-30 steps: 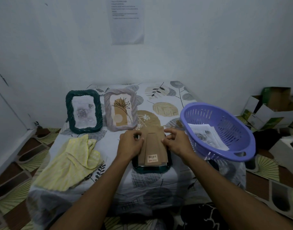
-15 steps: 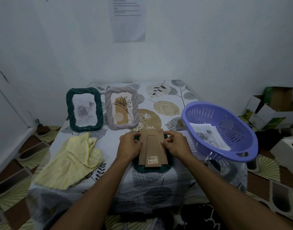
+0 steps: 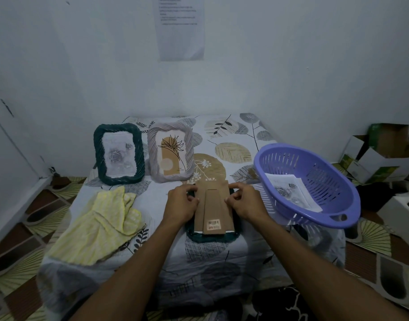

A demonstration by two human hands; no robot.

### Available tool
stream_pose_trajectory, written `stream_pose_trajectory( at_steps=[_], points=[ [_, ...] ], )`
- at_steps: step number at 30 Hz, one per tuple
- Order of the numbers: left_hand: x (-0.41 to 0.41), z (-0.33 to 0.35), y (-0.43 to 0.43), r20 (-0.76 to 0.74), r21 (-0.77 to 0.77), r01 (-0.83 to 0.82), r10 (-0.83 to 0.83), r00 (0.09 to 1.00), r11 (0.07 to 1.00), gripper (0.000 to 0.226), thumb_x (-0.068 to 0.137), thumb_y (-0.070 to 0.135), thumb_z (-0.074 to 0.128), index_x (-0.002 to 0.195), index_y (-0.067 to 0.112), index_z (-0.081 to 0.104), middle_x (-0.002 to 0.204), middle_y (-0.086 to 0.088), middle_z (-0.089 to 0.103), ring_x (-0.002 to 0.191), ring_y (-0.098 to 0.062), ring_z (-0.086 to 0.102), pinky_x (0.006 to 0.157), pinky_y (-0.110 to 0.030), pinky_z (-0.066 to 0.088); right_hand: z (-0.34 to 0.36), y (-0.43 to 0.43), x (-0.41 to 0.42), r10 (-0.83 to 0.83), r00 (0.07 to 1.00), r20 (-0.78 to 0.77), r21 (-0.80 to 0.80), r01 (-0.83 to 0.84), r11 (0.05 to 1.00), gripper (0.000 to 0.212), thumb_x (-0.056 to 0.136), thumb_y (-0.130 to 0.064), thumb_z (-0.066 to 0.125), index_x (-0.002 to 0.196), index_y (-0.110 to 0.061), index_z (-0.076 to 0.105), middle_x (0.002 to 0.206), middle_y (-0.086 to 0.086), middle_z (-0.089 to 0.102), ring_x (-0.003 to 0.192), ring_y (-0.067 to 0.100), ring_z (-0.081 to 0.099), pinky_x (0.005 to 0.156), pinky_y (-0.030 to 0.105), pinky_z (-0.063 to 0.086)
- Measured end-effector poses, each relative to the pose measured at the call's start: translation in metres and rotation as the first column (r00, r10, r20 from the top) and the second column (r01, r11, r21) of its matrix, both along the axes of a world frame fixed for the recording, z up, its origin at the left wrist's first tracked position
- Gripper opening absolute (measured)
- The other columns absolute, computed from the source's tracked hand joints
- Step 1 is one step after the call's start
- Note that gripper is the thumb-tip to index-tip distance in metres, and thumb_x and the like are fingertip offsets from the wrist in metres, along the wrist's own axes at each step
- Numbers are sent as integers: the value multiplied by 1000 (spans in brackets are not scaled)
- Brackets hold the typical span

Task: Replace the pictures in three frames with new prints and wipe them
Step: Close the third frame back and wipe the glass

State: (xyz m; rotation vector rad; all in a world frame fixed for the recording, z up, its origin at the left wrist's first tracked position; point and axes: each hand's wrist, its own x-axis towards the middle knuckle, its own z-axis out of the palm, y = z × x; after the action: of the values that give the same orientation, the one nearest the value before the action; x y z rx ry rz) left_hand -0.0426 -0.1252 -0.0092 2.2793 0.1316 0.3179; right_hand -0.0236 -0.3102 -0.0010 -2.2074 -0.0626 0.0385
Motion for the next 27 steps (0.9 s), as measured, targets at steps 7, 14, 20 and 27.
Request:
stream_pose_trajectory(
  at_steps=[7,14,20,27],
  points=[
    [-1,-4,0,16,42,16,-16,1000,999,33,84,8,67,117,9,67,108,-7,70,78,-9,59,81,-21,45,-4,-2,-1,19,1000,19,-52,-18,998,41,87,-14,69,126,-14,58,85,3,72,80,14,63,76,30,51],
    [-1,-3,2,-2,62,33,-33,999,998,32,84,9,68,116,11,67,103,-6,70,77,-9,61,80,-22,47,-7,-1,3,46,998,33,-101,-43,994,42,87,-16,68,127,-15,57,82,0,70,80,12,64,72,26,48],
    [-2,-2,4,-21,100,66,-64,998,993,30,81,13,72,110,12,68,89,-2,68,79,-11,62,78,-22,48,-11,-2,5,59,996,61,-183,-46,982,38,86,-17,66,124,-17,61,78,-1,70,75,10,63,66,22,43],
    [-6,-3,2,1,170,95,-96,995,981,25,82,9,68,108,8,70,100,-7,70,82,-13,59,79,-21,46,-18,-2,3,99,990,101,-270,-68,960,34,88,-21,65,122,-16,62,75,0,69,74,14,63,74,32,54]
  ],
)
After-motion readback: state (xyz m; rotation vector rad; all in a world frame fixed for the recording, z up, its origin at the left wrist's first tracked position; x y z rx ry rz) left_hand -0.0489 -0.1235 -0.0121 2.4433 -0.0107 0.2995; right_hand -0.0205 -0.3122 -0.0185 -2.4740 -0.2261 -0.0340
